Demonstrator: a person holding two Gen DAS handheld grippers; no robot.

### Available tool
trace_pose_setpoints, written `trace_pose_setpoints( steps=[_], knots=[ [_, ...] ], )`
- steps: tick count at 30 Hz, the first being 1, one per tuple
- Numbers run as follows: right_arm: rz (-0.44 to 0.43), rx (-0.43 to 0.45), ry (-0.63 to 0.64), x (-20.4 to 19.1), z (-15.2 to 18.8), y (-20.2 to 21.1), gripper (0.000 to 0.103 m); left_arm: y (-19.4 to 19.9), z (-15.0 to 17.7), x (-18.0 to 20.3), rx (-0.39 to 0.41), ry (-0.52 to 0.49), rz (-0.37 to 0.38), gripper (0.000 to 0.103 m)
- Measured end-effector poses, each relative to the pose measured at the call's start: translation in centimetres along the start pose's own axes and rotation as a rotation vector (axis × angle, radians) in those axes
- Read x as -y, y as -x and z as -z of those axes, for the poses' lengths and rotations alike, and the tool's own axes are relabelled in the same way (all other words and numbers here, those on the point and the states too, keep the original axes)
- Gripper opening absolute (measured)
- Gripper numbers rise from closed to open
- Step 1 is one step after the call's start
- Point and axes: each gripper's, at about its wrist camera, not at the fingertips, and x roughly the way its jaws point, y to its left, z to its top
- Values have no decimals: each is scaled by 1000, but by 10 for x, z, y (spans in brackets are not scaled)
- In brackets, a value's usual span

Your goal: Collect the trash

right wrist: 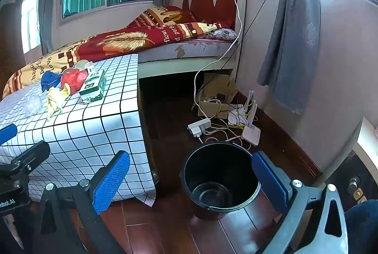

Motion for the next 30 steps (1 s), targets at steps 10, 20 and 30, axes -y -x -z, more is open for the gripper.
trace_pose_setpoints(
  steps=[10, 20, 30],
  knots=[
    [-14, 5, 29, -4, -1, 0, 103, 3, 3, -8, 8, 37, 13, 103],
    [-4, 7, 29, -12, 0, -2, 103, -1, 4, -5, -3, 19, 10, 103],
    [-7, 7, 22, -10, 0, -1, 103, -1, 5, -4, -5, 17, 10, 103]
  ],
)
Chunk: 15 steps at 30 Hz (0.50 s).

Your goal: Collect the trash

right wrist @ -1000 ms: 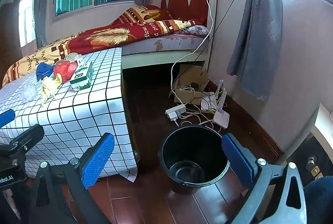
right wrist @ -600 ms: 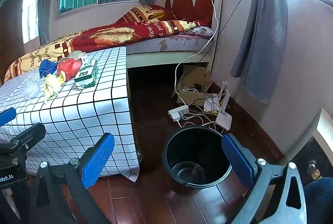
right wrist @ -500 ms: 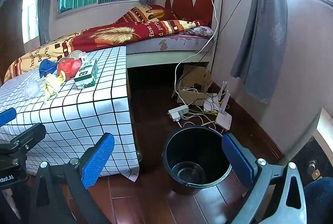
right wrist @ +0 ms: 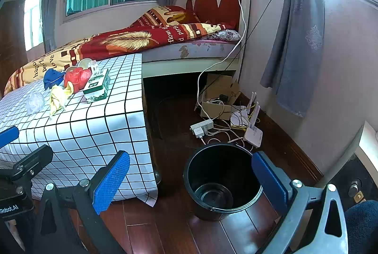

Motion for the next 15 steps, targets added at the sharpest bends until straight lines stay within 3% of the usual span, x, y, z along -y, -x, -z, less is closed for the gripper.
trace_pose_setpoints(
  steps=[15],
  knots=[
    [3, 1, 0, 0, 0, 1, 103, 1, 2, 1, 3, 4, -2, 103]
  ],
)
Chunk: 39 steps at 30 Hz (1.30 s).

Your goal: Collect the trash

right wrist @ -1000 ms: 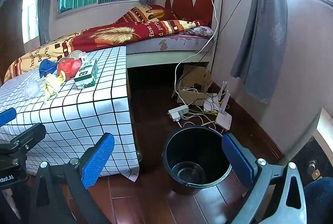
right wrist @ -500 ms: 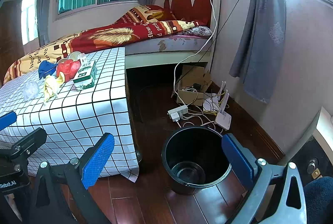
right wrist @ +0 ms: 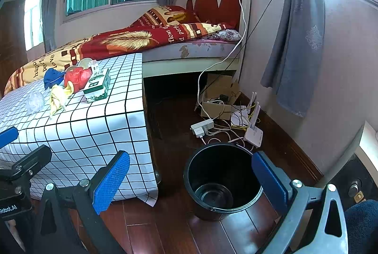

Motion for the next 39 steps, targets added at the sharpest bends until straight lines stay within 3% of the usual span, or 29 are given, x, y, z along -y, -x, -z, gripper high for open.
trace_pose_setpoints(
  steps=[39],
  knots=[
    [-10, -5, 7, -7, 1, -2, 103, -1, 0, -11, -3, 29, -12, 103]
  ],
)
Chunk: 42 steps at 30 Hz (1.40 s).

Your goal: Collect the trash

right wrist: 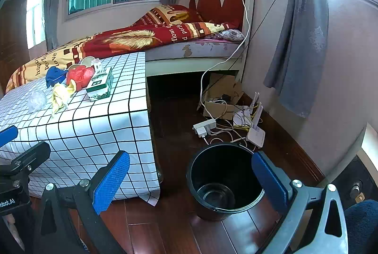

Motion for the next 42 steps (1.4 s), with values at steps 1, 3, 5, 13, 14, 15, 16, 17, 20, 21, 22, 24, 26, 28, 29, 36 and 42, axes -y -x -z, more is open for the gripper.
trace_pose_setpoints(
  steps=[1, 3, 5, 13, 14, 15, 16, 17, 20, 21, 22, 24, 26, 28, 29, 36, 42],
  knots=[
    [-2, 0, 1, -1, 0, 0, 103, 0, 0, -1, 0, 1, 0, 103],
    [-5, 0, 6, -2, 0, -2, 103, 0, 0, -2, 1, 3, -2, 103],
    [-8, -3, 12, -3, 0, -3, 103, 1, 0, -3, 1, 6, -4, 103],
    [-73, -23, 28, -6, -10, -11, 103, -4, -8, -22, 6, 28, -40, 103],
    [-86, -37, 42, -10, -13, -15, 103, -5, -10, -27, 11, 34, -53, 103],
    [-99, -58, 63, -16, -17, -20, 103, -7, -12, -33, 16, 41, -63, 103],
    [-109, -72, 80, -20, -19, -25, 103, -9, -14, -39, 18, 48, -76, 103],
    [-121, -79, 91, -24, -22, -28, 103, -13, -17, -44, 16, 56, -92, 103],
    [-175, -101, 132, -42, -30, -42, 103, -23, -22, -68, 17, 122, -90, 103],
    [-180, -107, 156, -50, -34, -48, 103, -27, -23, -75, 18, 143, -85, 103],
    [-186, -105, 182, -58, -37, -52, 103, -32, -24, -82, 18, 160, -90, 103],
    [-199, -102, 231, -74, -44, -62, 103, -43, -26, -92, 4, 172, -122, 103],
    [-226, -102, 252, -89, -52, -76, 103, -55, -29, -101, -9, 182, -145, 102],
    [-260, -99, 276, -104, -60, -90, 103, -67, -31, -111, -16, 199, -154, 97],
    [-280, -101, 289, -111, -63, -96, 103, -71, -33, -114, -19, 205, -156, 95],
    [-396, -101, 343, -148, -79, -139, 62, -104, -44, -134, -44, 226, -139, 85],
    [-473, -117, 343, -169, -89, -170, 62, -126, -50, -133, -62, 201, -131, 78]
  ],
)
